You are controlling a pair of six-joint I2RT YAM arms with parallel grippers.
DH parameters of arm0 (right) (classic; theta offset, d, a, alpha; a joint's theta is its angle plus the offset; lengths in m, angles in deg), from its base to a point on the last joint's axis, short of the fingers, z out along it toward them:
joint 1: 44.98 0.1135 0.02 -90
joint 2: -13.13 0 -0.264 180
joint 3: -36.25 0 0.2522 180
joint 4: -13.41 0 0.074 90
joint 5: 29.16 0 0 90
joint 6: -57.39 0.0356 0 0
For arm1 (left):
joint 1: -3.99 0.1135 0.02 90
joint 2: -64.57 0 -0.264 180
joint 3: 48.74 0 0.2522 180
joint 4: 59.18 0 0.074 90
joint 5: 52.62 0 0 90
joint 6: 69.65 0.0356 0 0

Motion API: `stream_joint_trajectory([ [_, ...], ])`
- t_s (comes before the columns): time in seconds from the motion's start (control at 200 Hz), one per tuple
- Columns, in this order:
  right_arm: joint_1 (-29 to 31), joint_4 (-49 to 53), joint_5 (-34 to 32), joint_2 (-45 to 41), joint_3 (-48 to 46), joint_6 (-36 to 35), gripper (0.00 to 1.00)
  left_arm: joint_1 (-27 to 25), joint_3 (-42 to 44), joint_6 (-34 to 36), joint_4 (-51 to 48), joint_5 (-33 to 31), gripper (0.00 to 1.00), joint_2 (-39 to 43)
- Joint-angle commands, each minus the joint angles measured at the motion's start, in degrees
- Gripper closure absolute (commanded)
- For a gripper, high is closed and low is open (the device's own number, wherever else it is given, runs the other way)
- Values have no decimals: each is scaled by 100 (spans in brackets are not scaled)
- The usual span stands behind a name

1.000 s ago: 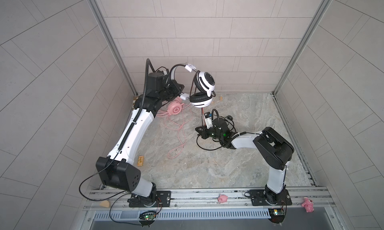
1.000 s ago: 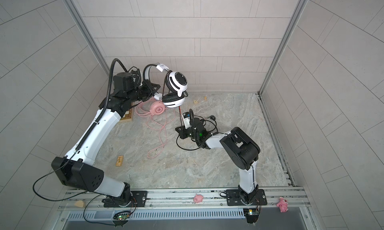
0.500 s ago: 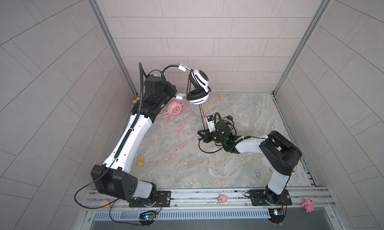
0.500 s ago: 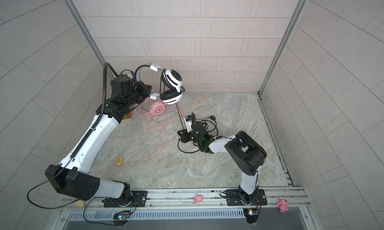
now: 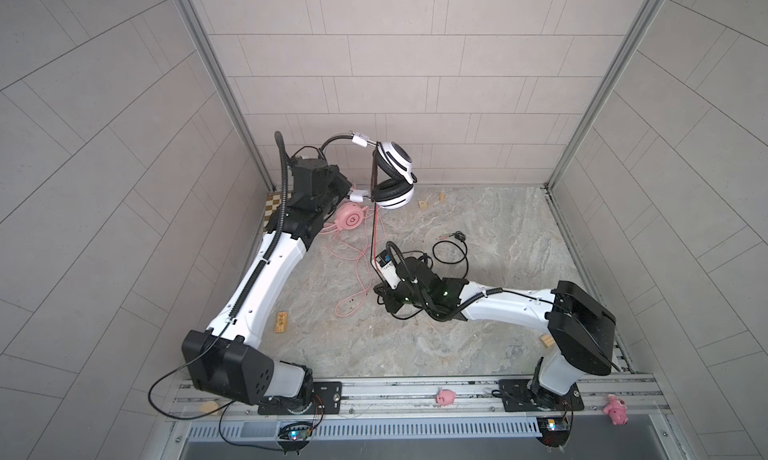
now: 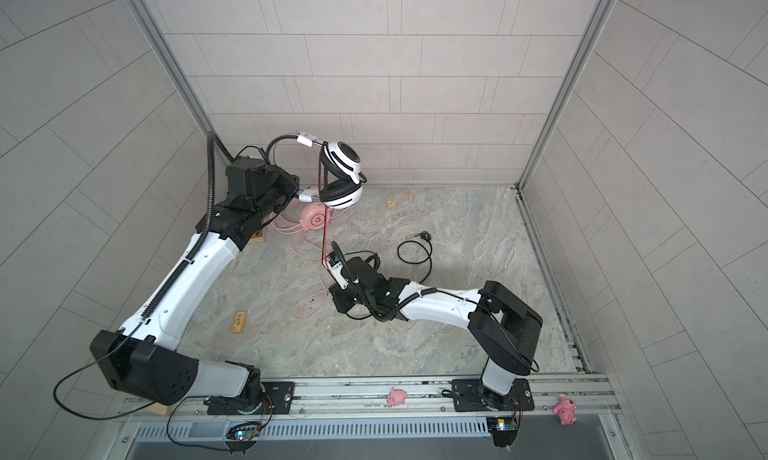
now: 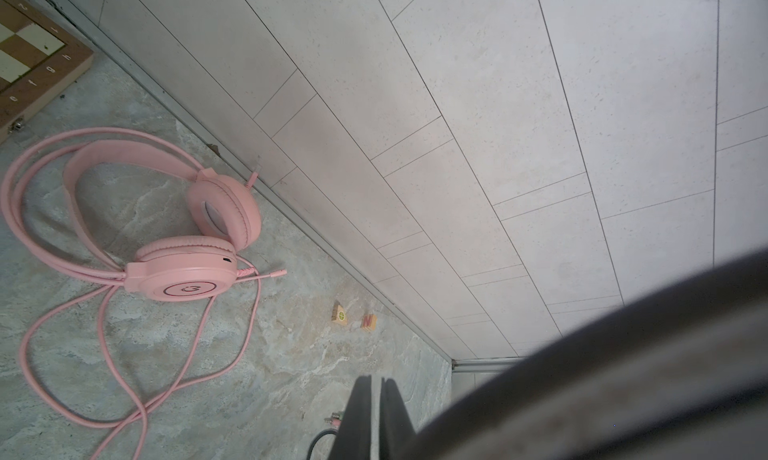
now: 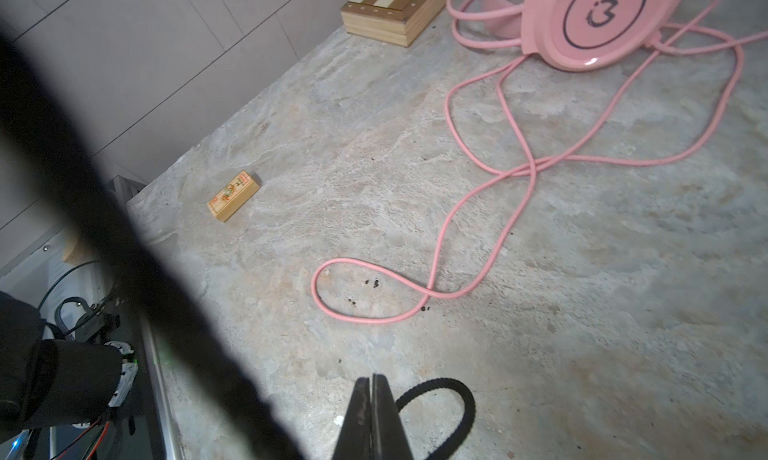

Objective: Wrap the headphones

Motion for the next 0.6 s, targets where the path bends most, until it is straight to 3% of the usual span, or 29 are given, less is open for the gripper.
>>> stream_joint_trajectory([
  [0.0,241,1158,-520,-334,244,-673,95,-41,-70,217,430,-486,100,141],
  [0.15,323,1888,-868,-981,512,-989,95,-133,246,814,215,-1055,100,235],
  [0.335,318,2774,-1628,-1795,910,-1405,95,-231,535,1391,-104,-1176,100,177],
  [0.595,307,3502,-2503,-2355,1535,-1893,95,-621,679,2478,-458,-1845,100,203],
])
